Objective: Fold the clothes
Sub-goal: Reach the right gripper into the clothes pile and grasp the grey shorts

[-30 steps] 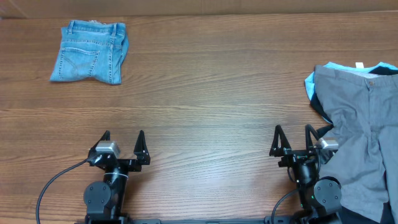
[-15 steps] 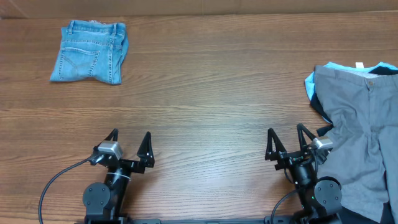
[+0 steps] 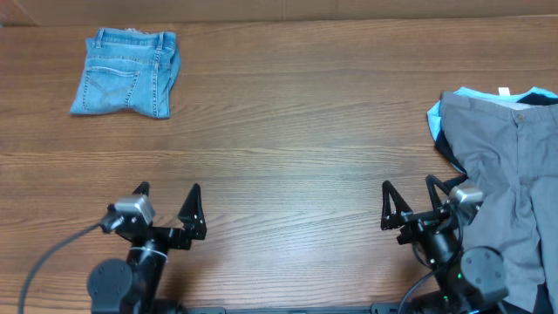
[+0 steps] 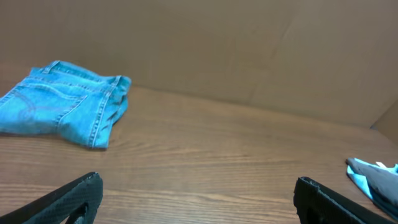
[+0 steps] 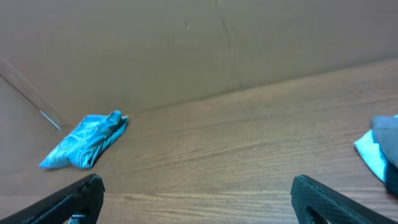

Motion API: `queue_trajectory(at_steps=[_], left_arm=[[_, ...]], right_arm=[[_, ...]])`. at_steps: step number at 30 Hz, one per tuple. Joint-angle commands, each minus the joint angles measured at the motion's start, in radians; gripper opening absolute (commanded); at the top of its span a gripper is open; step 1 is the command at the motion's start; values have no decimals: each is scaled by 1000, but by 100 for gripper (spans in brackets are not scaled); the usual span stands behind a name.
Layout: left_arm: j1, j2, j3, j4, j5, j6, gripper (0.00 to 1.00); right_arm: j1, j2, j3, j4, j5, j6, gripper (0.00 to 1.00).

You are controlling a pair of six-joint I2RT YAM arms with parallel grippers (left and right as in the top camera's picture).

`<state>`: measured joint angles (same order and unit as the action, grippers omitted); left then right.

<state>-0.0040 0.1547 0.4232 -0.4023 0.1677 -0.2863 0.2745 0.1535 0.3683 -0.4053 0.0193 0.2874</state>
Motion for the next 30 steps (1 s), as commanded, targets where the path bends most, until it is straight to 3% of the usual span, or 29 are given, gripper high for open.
queue_trajectory(at_steps=[1,10,18,24,30], left_arm=[[7,154,154,-75,-29,-5,100],[7,656,596,-456,2,8,100],[3,921,761,-635,18,84,100],[3,991,763,-668,91,85,100],[3,1002,763,-635,95,84,100]], right_arm=[[-3,161,164,-78,-45,2,100],[-4,717,567,-320,-212,35,100],[-20,1043,731,-330,-199,23,100],[-224,1187,732,-261,77,157,100],[-454,1350,732,-64,67,163,93]])
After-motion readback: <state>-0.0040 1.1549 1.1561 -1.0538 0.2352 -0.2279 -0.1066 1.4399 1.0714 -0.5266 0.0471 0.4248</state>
